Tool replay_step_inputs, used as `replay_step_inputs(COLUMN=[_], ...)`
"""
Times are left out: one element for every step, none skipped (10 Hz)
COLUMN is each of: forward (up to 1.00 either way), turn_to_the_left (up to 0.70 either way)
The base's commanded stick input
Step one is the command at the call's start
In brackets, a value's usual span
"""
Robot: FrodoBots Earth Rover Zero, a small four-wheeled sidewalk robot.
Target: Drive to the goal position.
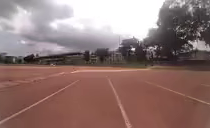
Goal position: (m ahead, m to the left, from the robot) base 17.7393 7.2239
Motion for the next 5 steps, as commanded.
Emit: replay_step_inputs(forward=[0.45,0.45,0.45,0.45,0.45], turn_to_the_left=[0.00,0.00,0.00,0.00,0.00])
